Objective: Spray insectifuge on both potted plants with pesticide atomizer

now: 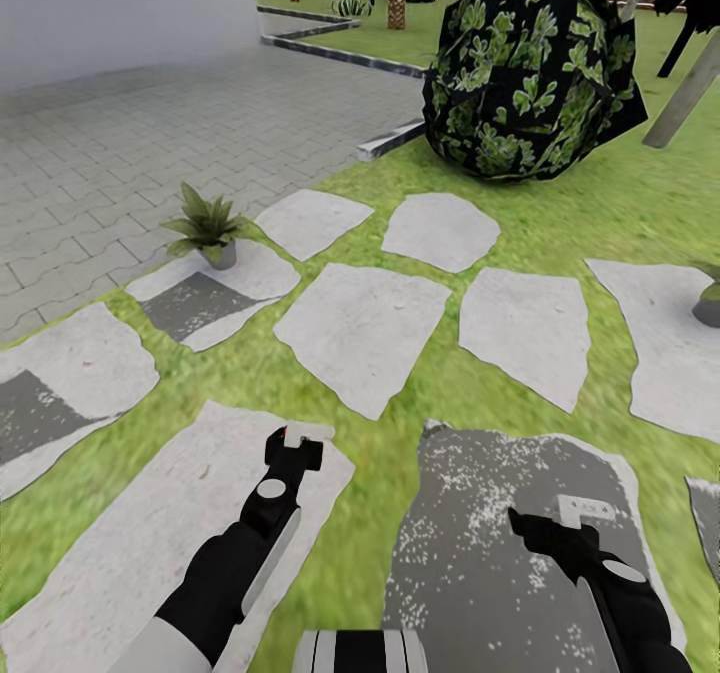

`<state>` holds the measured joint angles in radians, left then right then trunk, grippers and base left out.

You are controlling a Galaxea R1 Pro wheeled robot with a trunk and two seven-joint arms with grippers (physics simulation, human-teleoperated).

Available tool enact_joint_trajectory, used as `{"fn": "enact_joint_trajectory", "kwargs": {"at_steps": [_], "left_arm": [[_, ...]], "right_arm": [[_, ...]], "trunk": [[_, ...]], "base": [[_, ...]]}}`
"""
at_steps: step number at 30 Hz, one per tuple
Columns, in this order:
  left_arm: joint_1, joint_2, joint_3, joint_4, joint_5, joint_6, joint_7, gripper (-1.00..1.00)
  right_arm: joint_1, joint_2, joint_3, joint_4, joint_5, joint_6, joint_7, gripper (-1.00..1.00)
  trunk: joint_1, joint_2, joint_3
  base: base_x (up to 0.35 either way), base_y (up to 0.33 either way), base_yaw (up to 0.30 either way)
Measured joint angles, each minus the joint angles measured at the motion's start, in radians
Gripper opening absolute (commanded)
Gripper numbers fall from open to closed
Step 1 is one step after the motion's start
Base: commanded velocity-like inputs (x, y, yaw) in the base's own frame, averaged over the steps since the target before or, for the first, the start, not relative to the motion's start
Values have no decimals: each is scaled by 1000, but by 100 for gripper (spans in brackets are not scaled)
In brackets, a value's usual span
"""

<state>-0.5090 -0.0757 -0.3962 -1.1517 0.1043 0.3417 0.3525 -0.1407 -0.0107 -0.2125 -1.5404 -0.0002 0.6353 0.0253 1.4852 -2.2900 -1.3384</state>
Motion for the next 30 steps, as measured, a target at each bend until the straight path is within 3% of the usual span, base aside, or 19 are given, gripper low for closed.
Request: {"fn": "enact_joint_trajectory", "kwargs": {"at_steps": [19, 30], "left_arm": [[0, 2, 1, -4, 0, 0, -1, -100], [0, 2, 2, -4, 0, 0, -1, -100]], "right_arm": [[0, 3, -1, 0, 1, -1, -1, 100], [0, 3, -2, 0, 2, 0, -2, 100]], "trunk": [[-73, 133, 69], [-115, 210, 104]], "base": [[0, 0, -122], [0, 0, -13]]}}
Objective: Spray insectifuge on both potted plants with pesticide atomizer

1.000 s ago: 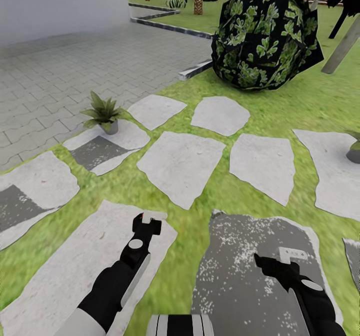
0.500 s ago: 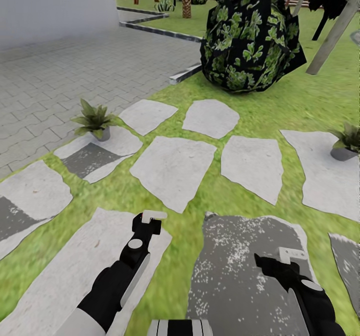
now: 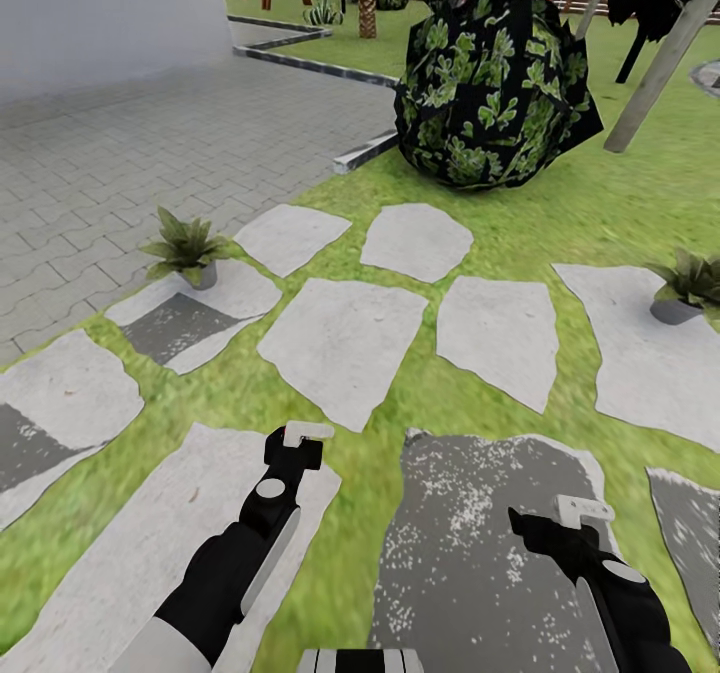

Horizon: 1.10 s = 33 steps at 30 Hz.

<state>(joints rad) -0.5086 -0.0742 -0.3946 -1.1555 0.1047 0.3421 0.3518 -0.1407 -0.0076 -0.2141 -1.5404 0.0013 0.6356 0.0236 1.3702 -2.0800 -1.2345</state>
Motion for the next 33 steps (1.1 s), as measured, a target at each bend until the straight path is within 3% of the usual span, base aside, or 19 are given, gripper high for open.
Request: {"fn": "enact_joint_trajectory", "kwargs": {"at_steps": [9, 33], "left_arm": [[0, 0, 0, 0, 0, 0, 0, -100], [0, 0, 0, 0, 0, 0, 0, -100]], "right_arm": [[0, 0, 0, 0, 0, 0, 0, 100], [0, 0, -16, 0, 0, 0, 1, 100]], "trunk": [[-35, 63, 29], [-127, 231, 121]], "base": [[0, 0, -50], [0, 0, -277]]}}
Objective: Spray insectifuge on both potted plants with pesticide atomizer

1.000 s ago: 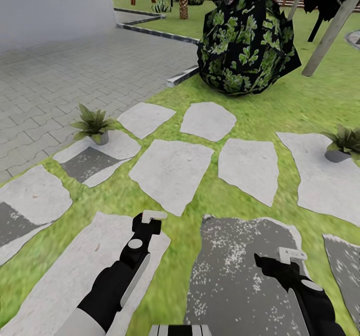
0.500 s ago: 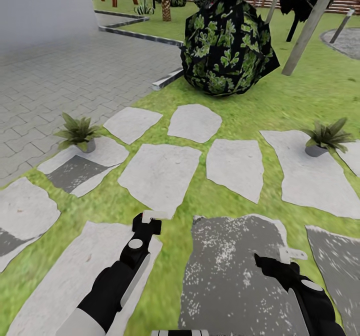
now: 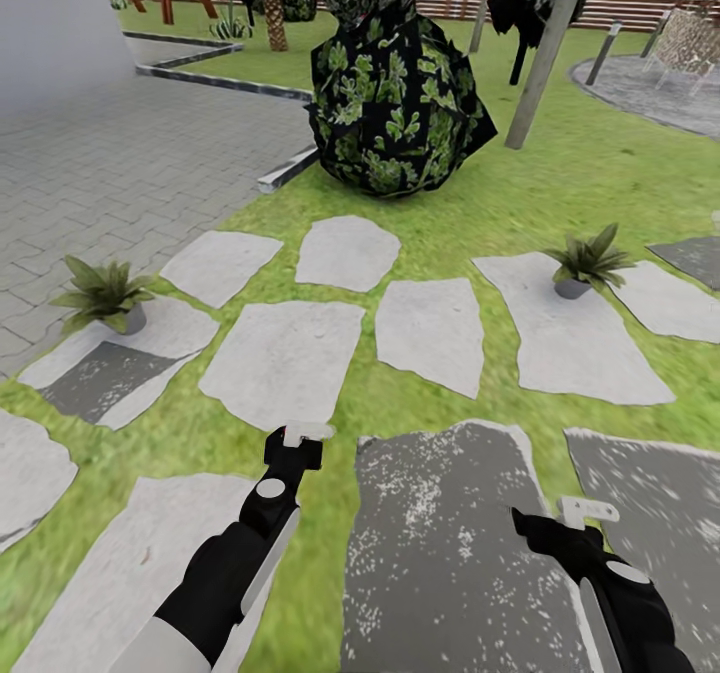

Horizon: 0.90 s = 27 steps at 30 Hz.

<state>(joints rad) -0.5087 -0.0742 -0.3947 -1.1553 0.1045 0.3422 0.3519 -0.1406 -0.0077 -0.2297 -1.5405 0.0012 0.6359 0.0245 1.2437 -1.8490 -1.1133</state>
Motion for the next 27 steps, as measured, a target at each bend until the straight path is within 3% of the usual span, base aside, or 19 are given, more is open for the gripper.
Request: {"fn": "enact_joint_trajectory", "kwargs": {"at_steps": [5, 27], "left_arm": [[0, 0, 0, 0, 0, 0, 0, -100], [0, 0, 0, -7, -1, 0, 0, -100]], "right_arm": [[0, 0, -1, 0, 0, 0, 0, 100], [0, 0, -7, 0, 0, 0, -1, 100]], "trunk": [[-19, 35, 22], [-19, 35, 50]], "base": [[0, 0, -253], [0, 0, -253]]}}
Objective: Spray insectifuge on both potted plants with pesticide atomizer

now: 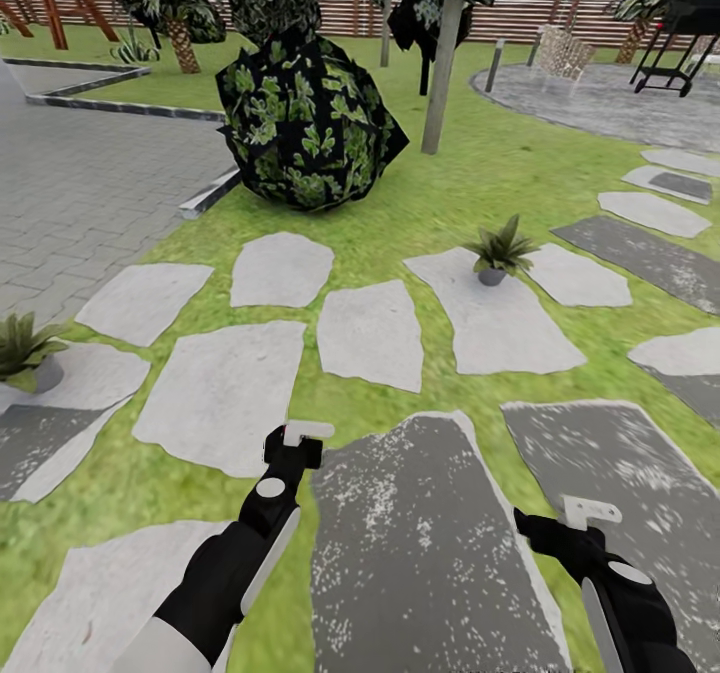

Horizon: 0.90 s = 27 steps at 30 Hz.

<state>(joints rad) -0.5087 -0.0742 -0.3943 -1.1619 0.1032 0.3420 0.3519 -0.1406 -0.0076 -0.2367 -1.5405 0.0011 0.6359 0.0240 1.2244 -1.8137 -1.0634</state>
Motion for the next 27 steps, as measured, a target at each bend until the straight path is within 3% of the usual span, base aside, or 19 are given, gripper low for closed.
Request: {"fn": "enact_joint_trajectory", "kwargs": {"at_steps": [27], "left_arm": [[0, -1, 3, 0, 6, 0, -2, -100]], "right_arm": [[0, 0, 1, 0, 0, 0, 1, 100]], "trunk": [[0, 0, 35]], "base": [[0, 0, -249]]}}
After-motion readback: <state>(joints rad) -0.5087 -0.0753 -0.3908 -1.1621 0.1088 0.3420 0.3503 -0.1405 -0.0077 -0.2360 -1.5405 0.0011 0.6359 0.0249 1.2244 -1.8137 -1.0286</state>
